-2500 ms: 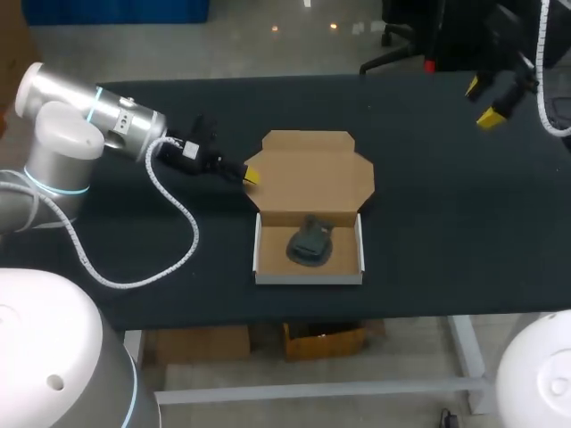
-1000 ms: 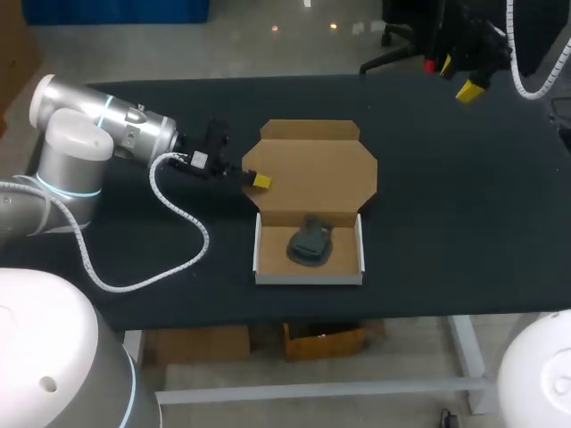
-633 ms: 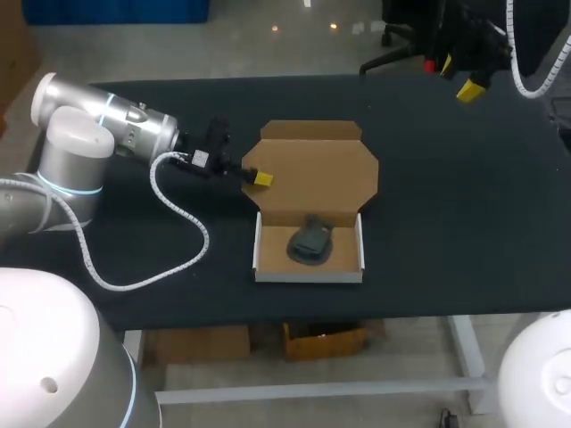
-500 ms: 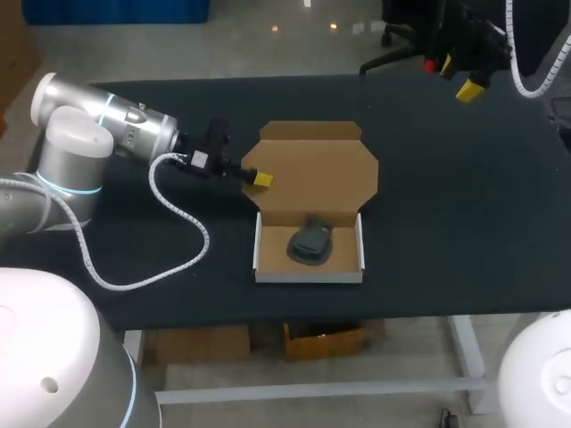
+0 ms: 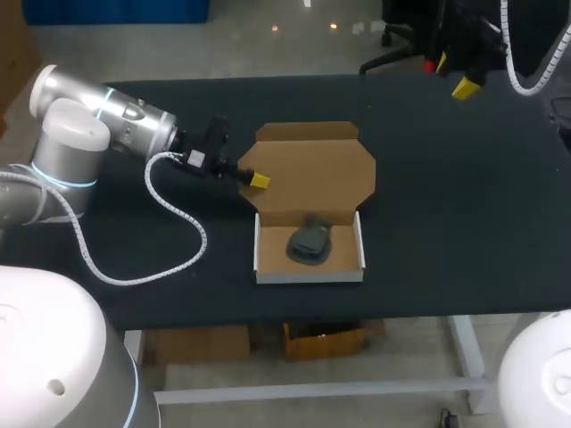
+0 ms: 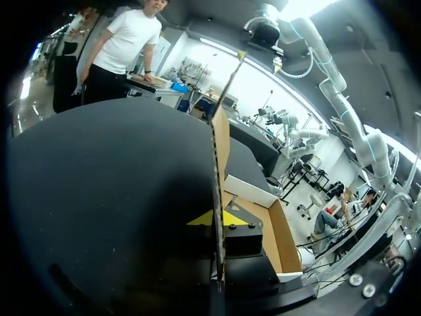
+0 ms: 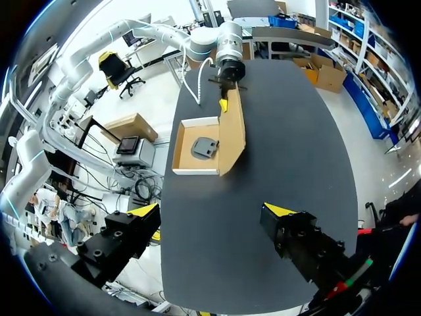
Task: Assemble the packaging by folding the flat box into shape, placing the metal phone stand inside, and closing the box properly
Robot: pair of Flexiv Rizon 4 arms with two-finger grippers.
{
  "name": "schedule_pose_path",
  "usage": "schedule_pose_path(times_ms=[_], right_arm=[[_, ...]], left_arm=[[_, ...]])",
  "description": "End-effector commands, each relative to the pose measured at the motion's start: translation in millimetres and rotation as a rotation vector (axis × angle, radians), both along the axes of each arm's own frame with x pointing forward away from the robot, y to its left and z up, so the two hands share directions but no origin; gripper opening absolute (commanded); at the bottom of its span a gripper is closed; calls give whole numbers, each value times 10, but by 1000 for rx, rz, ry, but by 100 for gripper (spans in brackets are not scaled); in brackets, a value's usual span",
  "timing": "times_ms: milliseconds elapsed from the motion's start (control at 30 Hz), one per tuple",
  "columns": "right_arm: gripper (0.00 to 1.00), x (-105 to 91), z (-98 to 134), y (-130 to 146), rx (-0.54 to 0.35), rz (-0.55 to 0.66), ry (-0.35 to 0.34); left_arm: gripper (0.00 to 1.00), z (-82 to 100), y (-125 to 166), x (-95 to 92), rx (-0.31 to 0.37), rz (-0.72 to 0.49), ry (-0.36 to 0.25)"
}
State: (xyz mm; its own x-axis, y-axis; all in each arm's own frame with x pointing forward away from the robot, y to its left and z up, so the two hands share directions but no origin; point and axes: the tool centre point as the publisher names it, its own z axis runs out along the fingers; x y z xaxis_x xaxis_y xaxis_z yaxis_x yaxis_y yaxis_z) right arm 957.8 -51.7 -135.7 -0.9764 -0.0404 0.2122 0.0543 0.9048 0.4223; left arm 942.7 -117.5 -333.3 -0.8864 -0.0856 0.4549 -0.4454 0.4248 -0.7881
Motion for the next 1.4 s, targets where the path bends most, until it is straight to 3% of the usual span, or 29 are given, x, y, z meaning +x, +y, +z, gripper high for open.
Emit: schedule_pose_path(times_ms=[33, 700, 967, 1400], right_arm=[[100, 41, 45, 47, -14, 15, 3], [100, 266, 133, 312, -67, 95, -10], [100, 330, 98, 490, -111, 88, -45], [100, 357, 7, 681, -148, 83, -66]], left_arm=[[0, -12, 10, 25, -1, -6, 3], [0, -12, 10, 25, -1, -6, 3], [0, 27, -30, -83, 29, -40, -106], [0, 99, 28, -150, 57, 21, -272]])
